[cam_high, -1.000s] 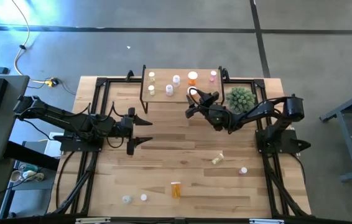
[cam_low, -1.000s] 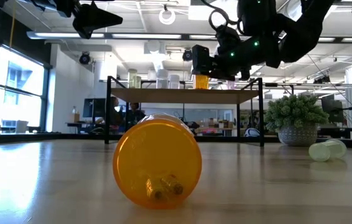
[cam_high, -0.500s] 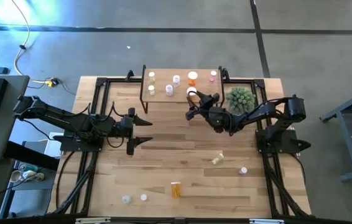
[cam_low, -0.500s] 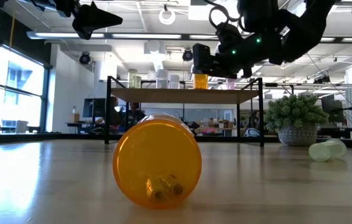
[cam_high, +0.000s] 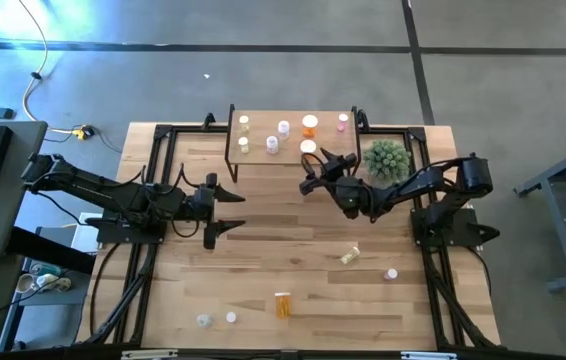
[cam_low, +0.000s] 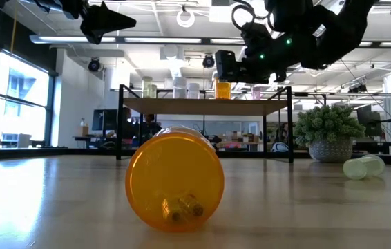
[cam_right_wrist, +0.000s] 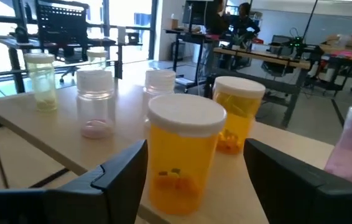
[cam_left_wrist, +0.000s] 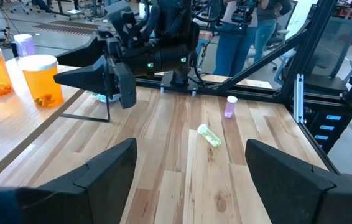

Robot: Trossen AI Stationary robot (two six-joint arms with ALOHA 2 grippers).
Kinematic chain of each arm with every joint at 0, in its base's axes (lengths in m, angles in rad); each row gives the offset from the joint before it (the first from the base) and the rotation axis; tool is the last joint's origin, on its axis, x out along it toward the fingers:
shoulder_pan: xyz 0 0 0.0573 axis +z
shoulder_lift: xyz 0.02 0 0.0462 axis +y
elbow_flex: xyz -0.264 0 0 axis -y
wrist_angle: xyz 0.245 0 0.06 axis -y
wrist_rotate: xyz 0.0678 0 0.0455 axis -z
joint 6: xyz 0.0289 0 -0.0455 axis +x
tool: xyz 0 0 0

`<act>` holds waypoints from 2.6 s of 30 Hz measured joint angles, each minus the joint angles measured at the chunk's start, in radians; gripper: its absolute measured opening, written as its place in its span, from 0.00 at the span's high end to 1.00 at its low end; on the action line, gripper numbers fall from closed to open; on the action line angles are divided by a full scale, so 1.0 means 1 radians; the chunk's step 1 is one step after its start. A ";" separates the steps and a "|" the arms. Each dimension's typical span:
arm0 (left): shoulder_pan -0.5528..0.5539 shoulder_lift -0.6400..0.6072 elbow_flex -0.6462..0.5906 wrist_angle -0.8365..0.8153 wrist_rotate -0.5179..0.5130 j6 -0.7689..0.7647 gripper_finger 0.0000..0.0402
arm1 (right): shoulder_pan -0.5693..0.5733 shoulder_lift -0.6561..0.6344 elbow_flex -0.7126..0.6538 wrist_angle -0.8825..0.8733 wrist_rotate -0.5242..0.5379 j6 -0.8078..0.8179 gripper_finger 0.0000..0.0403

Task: Pick and place medicine bottles onto shelf by color
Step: Put the top orange pill bottle aligned with the other orange pill bottle on the shelf

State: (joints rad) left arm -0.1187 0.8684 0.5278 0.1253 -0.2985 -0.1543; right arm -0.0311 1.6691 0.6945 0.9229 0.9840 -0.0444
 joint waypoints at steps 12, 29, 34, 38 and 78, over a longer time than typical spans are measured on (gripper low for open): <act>0.000 0.000 0.000 0.000 0.000 -0.002 0.27 | 0.078 -0.121 0.000 -0.201 0.038 0.084 0.36; 0.000 0.000 0.000 0.000 0.000 0.001 0.27 | -0.084 -0.268 0.000 -0.545 -0.708 0.245 0.36; 0.000 0.000 0.000 -0.001 0.000 0.001 0.27 | -0.170 -0.268 0.000 -0.546 -0.802 0.193 0.36; 0.000 0.000 0.000 -0.001 0.000 0.001 0.27 | -0.214 -0.269 0.000 -0.546 -0.857 0.176 0.36; 0.000 0.000 0.000 0.000 -0.004 0.035 0.27 | -0.214 -0.200 0.000 -0.434 -0.949 0.226 0.36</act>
State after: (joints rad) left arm -0.1184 0.8684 0.5278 0.1251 -0.3023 -0.1192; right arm -0.2456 1.4690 0.6945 0.4891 0.0347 0.1811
